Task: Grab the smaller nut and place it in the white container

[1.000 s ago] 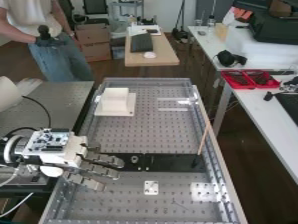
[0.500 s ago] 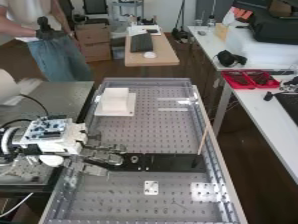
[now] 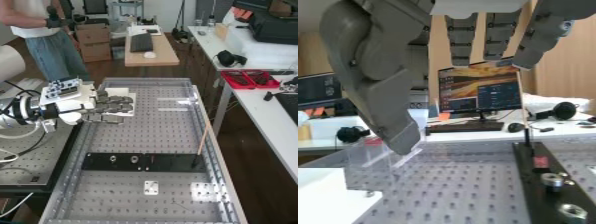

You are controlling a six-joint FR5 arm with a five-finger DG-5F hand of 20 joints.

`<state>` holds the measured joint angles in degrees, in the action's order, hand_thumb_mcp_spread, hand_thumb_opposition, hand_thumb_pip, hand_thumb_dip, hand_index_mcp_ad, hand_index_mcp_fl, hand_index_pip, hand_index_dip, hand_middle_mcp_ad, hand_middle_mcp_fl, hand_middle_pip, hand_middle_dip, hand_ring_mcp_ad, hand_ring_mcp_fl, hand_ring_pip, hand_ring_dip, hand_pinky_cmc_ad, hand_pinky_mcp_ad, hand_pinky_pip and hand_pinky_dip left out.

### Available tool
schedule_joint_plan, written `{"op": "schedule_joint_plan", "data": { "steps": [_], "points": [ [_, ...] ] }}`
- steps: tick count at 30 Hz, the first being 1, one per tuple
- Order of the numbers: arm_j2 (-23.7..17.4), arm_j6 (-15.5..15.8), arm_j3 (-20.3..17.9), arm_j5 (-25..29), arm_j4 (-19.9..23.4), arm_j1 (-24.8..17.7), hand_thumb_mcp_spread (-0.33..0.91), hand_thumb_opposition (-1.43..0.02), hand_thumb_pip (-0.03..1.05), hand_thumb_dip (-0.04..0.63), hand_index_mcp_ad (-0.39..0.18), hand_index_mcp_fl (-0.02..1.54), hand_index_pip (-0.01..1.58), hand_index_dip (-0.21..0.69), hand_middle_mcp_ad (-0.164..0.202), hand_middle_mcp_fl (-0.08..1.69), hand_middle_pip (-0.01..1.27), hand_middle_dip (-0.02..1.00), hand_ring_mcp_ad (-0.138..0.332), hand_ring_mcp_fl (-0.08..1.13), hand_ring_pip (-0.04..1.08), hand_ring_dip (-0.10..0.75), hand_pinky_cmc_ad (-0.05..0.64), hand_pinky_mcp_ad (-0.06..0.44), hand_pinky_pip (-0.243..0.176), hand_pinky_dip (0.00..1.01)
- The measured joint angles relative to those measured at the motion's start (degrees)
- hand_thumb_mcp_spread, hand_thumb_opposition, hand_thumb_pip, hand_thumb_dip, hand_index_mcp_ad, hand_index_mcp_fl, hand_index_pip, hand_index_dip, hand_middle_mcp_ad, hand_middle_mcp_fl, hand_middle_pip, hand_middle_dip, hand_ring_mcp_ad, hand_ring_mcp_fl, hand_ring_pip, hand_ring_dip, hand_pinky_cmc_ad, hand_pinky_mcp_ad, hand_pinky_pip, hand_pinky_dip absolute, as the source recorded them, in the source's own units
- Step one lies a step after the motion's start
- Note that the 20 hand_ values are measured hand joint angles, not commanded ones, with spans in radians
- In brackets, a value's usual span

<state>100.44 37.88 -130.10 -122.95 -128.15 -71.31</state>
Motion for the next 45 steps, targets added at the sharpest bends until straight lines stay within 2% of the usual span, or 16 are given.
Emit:
{"op": "schedule_joint_plan", "data": {
  "steps": [7,16,22,23,25,33,41,45],
  "points": [
    [-3.0,-1.1,-0.6,3.5,-3.3,-8.3,0.44,-0.93,0.68,0.222,-0.209,0.29,1.54,0.065,0.073,0.01,0.13,0.21,0.15,0.0,0.07,0.038,0.335,0.213,-0.105,0.23],
    [-5.5,-2.2,-1.8,8.7,-5.3,-18.5,0.44,-0.93,0.68,0.222,-0.209,0.29,1.54,0.065,0.073,0.01,0.13,0.21,0.148,0.0,0.07,0.038,0.332,0.215,-0.105,0.22],
    [-5.0,-2.5,-1.8,11.9,-5.6,-25.6,0.44,-0.93,0.68,0.222,-0.209,0.29,1.54,0.065,0.075,0.01,0.13,0.21,0.148,0.0,0.07,0.038,0.332,0.216,-0.105,0.22],
    [-4.8,-2.5,-1.7,12.1,-5.7,-26.1,0.44,-0.93,0.68,0.222,-0.206,0.29,1.54,0.065,0.061,0.01,0.13,0.21,0.145,0.0,0.07,0.038,0.332,0.209,-0.105,0.22],
    [-3.6,-2.4,-1.4,13.5,-5.7,-27.9,0.44,-0.93,0.68,0.222,-0.206,0.29,1.54,0.065,0.058,0.01,0.13,0.21,0.148,0.0,0.07,0.038,0.332,0.206,-0.105,0.22],
    [-0.4,-1.6,-0.4,17.2,-6.0,-28.4,0.44,-0.93,0.68,0.222,-0.206,0.29,1.54,0.065,0.063,0.01,0.13,0.21,0.148,0.0,0.08,0.044,0.333,0.206,-0.105,0.22],
    [-0.1,-0.6,0.1,18.0,-7.7,-28.0,0.44,-0.93,0.68,0.222,-0.206,0.29,1.54,0.065,0.065,0.01,0.13,0.21,0.148,0.0,0.08,0.047,0.33,0.206,-0.108,0.23],
    [0.4,-0.8,1.3,18.4,-10.1,-28.0,0.44,-0.93,0.68,0.222,-0.206,0.26,1.54,0.065,0.065,0.01,0.13,0.21,0.148,0.0,0.08,0.051,0.33,0.206,-0.105,0.25]
  ]
}}
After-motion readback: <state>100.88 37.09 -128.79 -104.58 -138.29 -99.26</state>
